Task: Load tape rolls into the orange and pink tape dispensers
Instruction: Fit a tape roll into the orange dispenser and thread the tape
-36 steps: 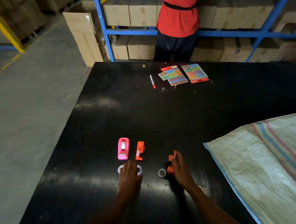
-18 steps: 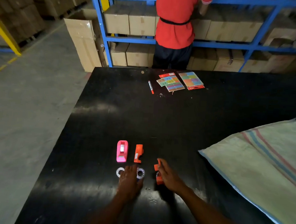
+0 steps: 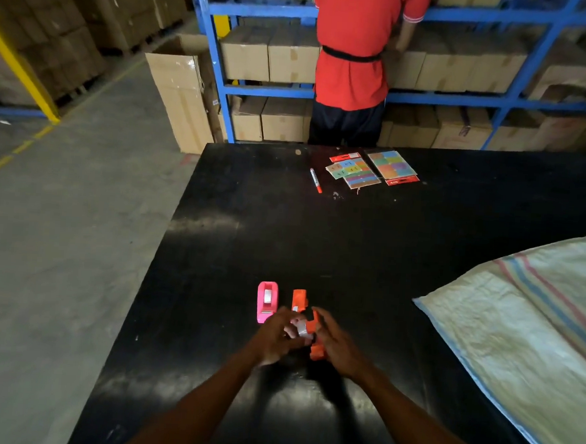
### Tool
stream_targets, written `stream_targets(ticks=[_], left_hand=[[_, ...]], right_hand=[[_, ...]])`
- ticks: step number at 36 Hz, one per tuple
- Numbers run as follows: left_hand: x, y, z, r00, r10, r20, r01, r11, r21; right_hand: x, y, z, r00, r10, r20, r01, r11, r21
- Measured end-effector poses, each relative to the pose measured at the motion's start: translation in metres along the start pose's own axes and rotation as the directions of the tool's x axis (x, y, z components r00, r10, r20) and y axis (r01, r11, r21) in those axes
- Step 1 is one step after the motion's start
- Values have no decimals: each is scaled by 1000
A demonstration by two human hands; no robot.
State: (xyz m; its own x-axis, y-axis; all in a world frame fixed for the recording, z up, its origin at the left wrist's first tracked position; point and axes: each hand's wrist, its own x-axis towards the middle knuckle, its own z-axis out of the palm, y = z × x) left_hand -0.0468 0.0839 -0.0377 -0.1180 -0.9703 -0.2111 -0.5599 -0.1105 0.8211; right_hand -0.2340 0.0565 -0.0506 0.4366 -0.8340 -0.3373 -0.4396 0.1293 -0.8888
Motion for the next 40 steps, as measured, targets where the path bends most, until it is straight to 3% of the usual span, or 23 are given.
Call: stream_targets(ticks=[6,12,25,32,36,40], left_hand=[[5,2,-27,993,-35,110,59,973,-221],[14,-6,-46,999,-45,28,52,919,-390],[17,-6,-53,998,-26,59,52,854,-518],[42,-4,-51,966,-257,23,199,684,-702],[61,-12,-37,951,-309,7,266,807,-527],[73,-15,-11,938,-336,-84,308,920,-243]], right_hand=[[4,-17,16,1000,-10,-14,11,1000,25],[6,-42,26,997,-30,-70,37,995,95],[18,-55,42,991,62,-122,-17,940,340],[17,-41,25,966,92,-242,18,909,416],[17,-28,5,966,130,-224,-13,888,460],[18,-31,-10,970,135,-201,-10,852,523]])
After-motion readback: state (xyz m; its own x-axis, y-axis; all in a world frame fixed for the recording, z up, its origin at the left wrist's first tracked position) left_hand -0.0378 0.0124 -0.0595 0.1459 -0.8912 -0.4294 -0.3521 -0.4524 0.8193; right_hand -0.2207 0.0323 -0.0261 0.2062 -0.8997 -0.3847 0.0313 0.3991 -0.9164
